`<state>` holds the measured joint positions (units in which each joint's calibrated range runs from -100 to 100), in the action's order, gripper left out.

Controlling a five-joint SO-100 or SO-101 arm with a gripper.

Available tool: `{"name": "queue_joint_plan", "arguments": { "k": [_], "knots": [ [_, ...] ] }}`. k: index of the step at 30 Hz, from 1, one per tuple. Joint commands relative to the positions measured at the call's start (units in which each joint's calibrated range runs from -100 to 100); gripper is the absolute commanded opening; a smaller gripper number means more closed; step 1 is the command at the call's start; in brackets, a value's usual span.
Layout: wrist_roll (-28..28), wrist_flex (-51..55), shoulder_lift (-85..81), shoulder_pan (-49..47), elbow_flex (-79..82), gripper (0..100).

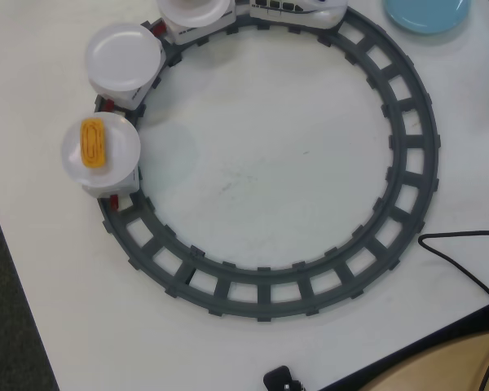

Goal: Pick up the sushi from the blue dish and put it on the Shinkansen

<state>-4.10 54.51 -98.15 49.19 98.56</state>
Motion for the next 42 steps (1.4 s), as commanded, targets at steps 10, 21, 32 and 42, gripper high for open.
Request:
{"name": "queue_joint_plan", "arguments": {
  "k": [10,21,32,42],
  "knots": [
    [0.22,-0.38,-0.43,-0.34,-0.26,66],
    [0.22,0.14,0.32,-0.34,-0.89,47],
    [9.87,-0.63,16.18,0.98,-11.40,30],
    [6.73,-0.21,68.21,-1.57,-60.23,30]
  ]
}}
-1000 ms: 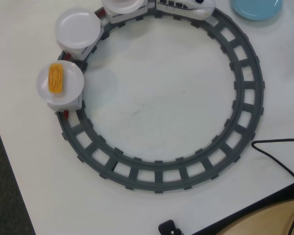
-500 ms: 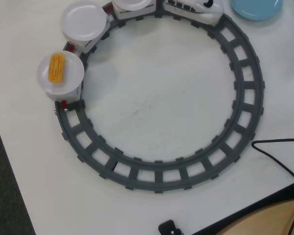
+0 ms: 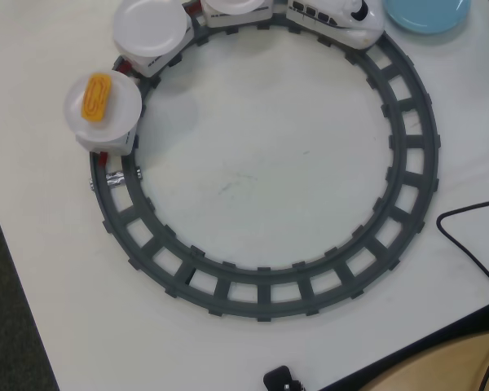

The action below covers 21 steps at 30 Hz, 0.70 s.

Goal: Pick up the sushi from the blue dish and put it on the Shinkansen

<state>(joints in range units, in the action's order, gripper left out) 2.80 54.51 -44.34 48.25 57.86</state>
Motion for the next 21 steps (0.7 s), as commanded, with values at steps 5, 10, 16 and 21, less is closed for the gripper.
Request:
{"name": "queue_joint_plan", "arguments": {
  "k": [5,10,16,21],
  "knots": [
    [-0.28,0.22,34.78,-0.54,-43.94,30],
    [-2.95,0.05,53.40,-0.27,-62.79,30],
    [-8.99,2.96,72.52,-0.80,-82.45,30],
    [-12.87,7.67,80.20,-4.15,-92.24,30]
  ]
}}
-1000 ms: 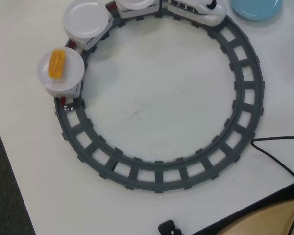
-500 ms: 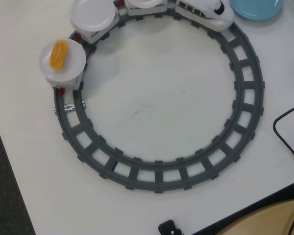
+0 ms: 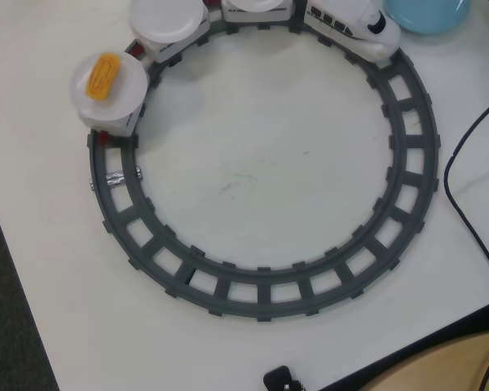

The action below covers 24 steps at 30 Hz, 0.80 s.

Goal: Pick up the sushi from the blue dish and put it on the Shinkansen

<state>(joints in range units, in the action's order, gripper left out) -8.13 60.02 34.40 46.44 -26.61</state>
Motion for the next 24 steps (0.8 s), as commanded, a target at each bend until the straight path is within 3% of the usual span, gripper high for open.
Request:
{"name": "queue_joint_plan", "arguments": {
  "k": [1,12,24],
  "knots": [
    [-2.51,2.76,2.30,-3.13,-9.03,30],
    [-6.08,3.35,7.65,-7.18,-11.18,30],
    [-5.66,3.18,9.82,-7.44,-8.67,29]
  ]
}}
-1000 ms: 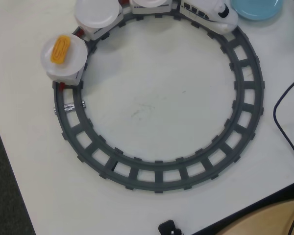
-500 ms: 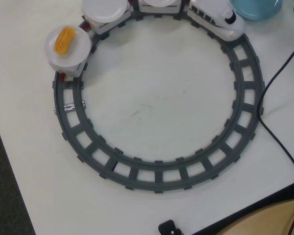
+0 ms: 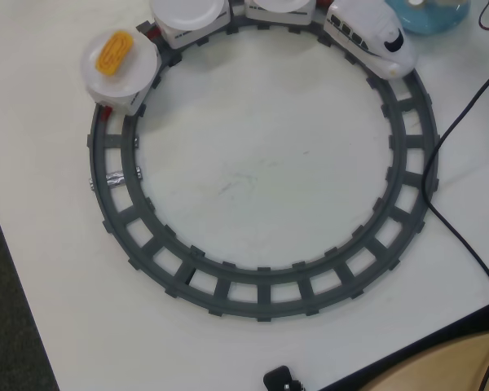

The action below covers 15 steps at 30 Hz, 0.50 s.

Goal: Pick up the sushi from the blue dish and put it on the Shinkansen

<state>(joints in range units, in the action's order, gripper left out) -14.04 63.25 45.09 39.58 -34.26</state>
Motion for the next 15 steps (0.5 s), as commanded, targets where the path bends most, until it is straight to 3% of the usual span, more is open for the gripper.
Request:
{"name": "queue_joint_plan", "arguments": {
  "k": [1,6,15],
  "knots": [
    [0.30,-0.14,-0.88,-0.67,-0.48,27],
    [0.14,0.03,-0.88,-0.32,-0.21,0],
    [-0.17,0.20,-6.81,0.91,1.68,2]
  ]
}}
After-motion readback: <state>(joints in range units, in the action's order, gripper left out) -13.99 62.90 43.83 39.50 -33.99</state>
